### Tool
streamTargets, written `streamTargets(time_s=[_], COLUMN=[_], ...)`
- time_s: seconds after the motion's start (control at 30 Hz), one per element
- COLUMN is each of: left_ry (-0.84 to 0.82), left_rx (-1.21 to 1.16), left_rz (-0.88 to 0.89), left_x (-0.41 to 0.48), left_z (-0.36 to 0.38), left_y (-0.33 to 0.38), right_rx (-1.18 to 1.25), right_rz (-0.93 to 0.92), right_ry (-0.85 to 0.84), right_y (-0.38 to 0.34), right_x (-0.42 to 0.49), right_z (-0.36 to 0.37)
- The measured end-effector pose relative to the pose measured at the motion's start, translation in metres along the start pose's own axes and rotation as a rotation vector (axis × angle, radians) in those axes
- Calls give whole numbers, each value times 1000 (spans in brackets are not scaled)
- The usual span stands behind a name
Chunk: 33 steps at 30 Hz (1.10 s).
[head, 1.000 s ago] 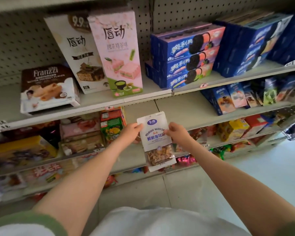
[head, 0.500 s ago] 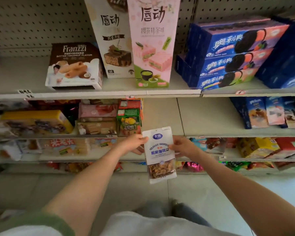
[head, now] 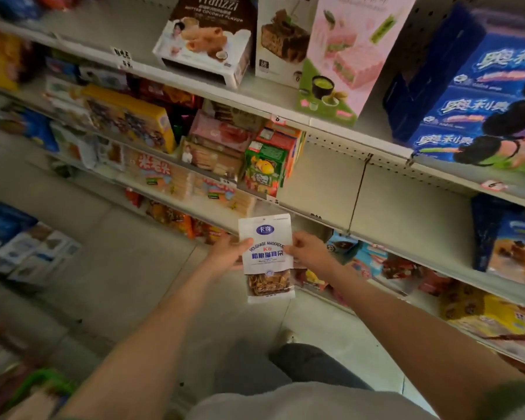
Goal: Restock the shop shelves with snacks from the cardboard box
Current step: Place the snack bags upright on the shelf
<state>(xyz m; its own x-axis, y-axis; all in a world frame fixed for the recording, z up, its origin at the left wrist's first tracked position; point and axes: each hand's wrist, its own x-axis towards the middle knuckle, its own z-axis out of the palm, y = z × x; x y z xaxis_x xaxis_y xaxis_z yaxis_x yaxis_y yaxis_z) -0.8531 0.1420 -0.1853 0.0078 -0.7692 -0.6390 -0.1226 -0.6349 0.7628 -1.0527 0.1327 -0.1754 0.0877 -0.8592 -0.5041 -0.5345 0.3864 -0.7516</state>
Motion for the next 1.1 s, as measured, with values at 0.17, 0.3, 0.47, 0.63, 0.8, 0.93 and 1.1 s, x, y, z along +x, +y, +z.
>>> streamTargets(time_s=[0.17, 0.3, 0.47, 0.63, 0.8, 0.93, 1.1], left_ry=[127, 142, 155, 154, 165, 155, 132], left_rx=[108, 275, 334, 499, 508, 292, 224], left_rz=[-20, -50, 51, 157, 227, 250, 274], left_x=[-1, -6, 17, 96, 186, 241, 288], left_z=[-14, -28, -30, -19, 3, 9, 21], left_y=[-27, -36, -32, -38, -56, -76, -88], right_rx=[-76, -53, 26, 175, 209, 228, 238], right_rz=[-15, 1, 27, 80, 110, 86, 103], right_ry=[-2, -2, 31, 92, 208, 251, 252], right_y=[-14, -24, -9, 36, 86, 107, 124], right_x=[1, 3, 30, 101, 173, 205, 248], right_z=[24, 44, 54, 64, 71, 69, 64])
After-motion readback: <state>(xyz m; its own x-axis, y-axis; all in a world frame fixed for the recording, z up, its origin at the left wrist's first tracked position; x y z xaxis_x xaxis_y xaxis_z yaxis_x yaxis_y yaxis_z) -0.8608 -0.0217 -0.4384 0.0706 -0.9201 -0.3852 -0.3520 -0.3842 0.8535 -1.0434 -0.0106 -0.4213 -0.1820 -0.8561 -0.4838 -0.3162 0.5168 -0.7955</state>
